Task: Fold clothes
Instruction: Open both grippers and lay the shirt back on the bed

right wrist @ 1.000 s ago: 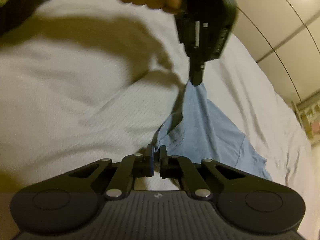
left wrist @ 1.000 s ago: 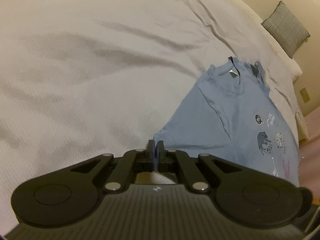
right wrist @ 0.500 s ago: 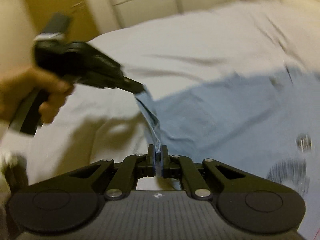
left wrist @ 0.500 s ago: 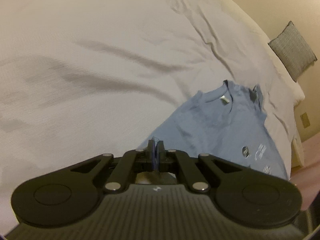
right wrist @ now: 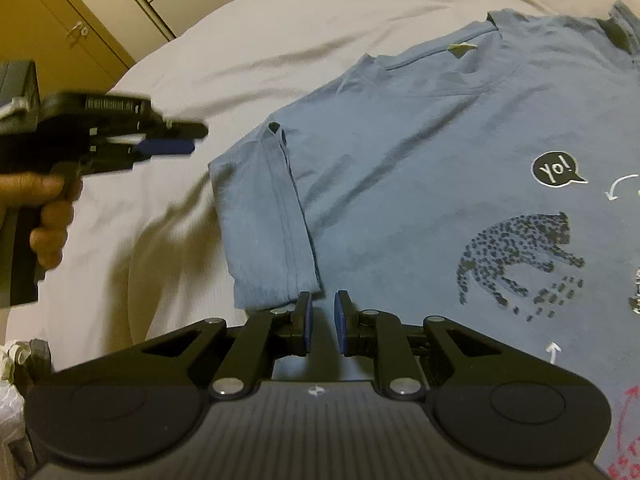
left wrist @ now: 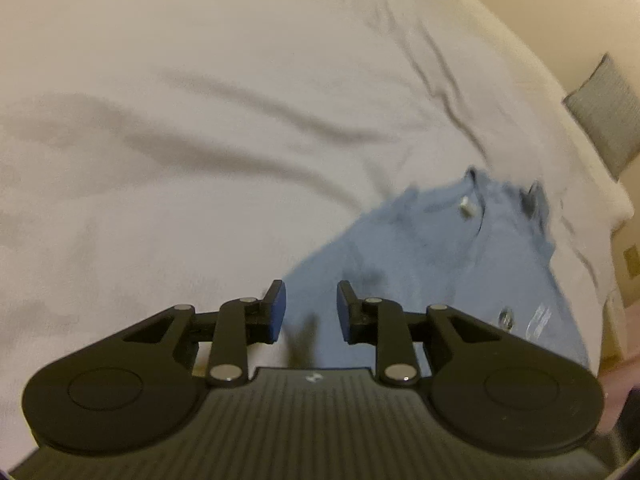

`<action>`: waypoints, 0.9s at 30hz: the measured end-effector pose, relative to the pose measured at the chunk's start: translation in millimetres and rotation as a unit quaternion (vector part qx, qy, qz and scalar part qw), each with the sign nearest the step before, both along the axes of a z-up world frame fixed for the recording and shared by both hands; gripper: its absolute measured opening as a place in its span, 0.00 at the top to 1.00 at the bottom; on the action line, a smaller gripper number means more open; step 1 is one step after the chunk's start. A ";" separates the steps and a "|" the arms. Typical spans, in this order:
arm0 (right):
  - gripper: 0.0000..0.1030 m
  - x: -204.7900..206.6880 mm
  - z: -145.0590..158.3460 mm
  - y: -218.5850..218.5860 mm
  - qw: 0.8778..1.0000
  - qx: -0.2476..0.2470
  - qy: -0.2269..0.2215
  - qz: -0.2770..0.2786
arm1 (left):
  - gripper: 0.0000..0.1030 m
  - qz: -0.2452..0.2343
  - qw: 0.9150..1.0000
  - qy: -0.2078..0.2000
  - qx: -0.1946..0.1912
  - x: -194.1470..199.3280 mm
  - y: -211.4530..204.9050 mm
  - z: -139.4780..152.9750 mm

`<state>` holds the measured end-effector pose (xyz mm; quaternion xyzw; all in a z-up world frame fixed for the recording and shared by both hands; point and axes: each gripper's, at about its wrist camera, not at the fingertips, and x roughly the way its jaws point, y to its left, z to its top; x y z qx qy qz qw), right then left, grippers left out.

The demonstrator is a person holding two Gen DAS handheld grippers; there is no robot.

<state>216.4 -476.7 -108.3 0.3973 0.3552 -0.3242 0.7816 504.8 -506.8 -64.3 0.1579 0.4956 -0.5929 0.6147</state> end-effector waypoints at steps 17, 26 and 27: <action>0.68 -181.3 76.2 -140.9 0.986 -0.145 0.077 -0.011 | 0.53 -0.055 0.991 -0.113 -0.048 -236.9 -47.0 59.3; 0.63 -316.0 64.8 -331.0 0.987 -0.142 0.031 0.071 | 0.52 -0.097 0.965 -0.228 -0.088 -474.0 -165.2 33.3; 0.63 -326.8 66.7 -345.0 0.987 -0.140 0.031 0.075 | 0.53 -0.112 0.958 -0.251 -0.087 -491.5 -175.4 28.6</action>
